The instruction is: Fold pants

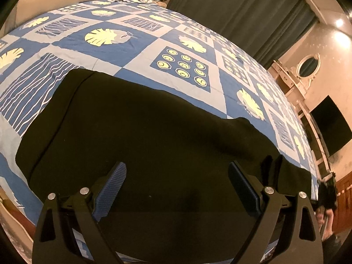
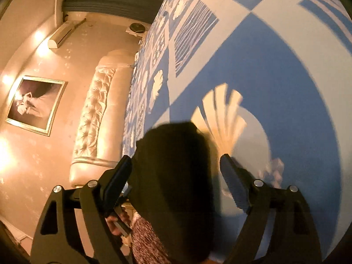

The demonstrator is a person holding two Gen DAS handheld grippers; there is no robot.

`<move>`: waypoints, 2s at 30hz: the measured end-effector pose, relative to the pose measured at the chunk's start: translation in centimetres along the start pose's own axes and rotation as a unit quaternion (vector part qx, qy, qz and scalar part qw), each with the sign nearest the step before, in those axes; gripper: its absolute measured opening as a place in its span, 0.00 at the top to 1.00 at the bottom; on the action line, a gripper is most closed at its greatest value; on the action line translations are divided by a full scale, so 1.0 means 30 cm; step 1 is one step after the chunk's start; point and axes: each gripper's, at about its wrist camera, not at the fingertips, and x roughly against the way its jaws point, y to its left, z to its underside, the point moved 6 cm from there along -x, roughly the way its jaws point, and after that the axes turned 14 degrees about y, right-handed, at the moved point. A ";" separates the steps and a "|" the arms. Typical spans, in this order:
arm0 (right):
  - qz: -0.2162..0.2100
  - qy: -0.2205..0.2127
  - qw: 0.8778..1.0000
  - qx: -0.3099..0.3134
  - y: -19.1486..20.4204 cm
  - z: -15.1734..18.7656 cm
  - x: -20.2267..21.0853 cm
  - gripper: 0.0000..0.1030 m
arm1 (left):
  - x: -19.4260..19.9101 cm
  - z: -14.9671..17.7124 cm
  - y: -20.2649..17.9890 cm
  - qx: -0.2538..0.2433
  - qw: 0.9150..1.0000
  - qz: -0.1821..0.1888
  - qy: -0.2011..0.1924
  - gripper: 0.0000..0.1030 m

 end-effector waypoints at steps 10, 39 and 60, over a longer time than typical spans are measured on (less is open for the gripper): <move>0.019 0.051 0.998 0.035 0.041 -0.095 -0.116 0.26 | -0.010 0.000 -0.004 -0.011 1.000 -0.015 0.002 0.10; 0.047 0.008 0.999 0.011 0.040 0.042 -0.037 0.31 | 0.007 -0.009 -0.015 -0.028 0.999 -0.016 0.019 0.10; 0.059 -0.037 0.997 0.037 0.141 0.129 0.018 0.25 | 0.126 -0.218 0.538 0.076 0.991 0.098 0.059 0.10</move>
